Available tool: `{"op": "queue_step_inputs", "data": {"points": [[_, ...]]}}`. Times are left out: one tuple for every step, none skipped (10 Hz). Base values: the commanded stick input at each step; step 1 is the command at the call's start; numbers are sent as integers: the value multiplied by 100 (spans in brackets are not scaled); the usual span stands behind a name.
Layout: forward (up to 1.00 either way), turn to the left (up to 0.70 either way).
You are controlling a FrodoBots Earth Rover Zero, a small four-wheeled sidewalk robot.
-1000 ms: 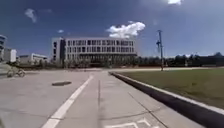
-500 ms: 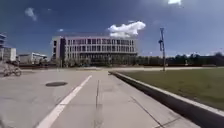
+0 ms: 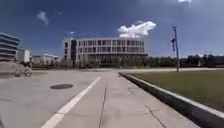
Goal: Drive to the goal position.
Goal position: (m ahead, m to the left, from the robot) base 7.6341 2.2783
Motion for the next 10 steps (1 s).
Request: {"op": "queue_step_inputs", "data": {"points": [[70,3],[70,3],[70,3],[70,3],[70,3],[70,3],[70,3],[70,3],[70,3],[70,3]]}}
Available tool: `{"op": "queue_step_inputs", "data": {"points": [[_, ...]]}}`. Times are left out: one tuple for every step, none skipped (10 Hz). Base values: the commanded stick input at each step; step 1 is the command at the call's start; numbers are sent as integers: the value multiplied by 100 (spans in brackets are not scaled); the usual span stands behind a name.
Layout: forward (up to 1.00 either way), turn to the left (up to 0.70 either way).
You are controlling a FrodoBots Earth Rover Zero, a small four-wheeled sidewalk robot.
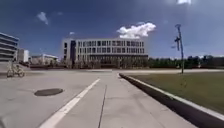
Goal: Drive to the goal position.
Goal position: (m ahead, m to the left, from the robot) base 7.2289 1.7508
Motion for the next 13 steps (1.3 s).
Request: {"op": "queue_step_inputs", "data": {"points": [[70,3],[70,3],[70,3],[70,4],[70,3],[70,4],[70,16],[70,34],[70,26],[70,11],[70,3],[70,3],[70,3]]}}
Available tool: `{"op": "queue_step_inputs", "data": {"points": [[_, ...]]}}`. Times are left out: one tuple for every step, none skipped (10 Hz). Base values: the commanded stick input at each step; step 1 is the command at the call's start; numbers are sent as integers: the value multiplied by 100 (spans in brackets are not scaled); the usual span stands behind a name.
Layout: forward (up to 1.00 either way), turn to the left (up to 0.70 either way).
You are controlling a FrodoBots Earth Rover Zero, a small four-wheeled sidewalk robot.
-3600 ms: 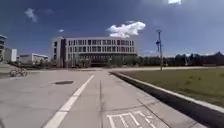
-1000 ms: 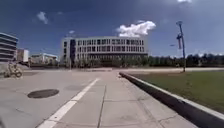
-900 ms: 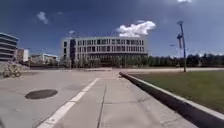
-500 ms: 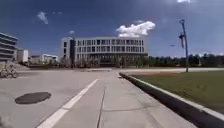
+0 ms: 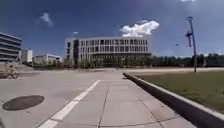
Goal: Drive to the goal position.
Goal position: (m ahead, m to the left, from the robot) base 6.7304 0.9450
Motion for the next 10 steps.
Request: {"op": "queue_step_inputs", "data": {"points": [[70,3],[70,3],[70,3],[70,3],[70,3],[70,3],[70,3],[70,3],[70,3],[70,3]]}}
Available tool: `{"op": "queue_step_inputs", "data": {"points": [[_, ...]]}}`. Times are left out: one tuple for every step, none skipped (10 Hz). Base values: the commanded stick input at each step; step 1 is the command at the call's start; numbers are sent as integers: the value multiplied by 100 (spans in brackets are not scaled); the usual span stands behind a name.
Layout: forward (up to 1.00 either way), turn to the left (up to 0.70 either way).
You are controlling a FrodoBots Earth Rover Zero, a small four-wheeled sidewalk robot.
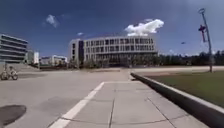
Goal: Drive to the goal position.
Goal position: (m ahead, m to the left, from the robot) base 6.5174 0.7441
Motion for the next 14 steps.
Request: {"op": "queue_step_inputs", "data": {"points": [[70,3],[70,3],[70,3],[70,3],[70,3],[70,3],[70,3],[70,3],[70,34],[70,36],[70,23],[70,14],[70,4],[70,4]]}}
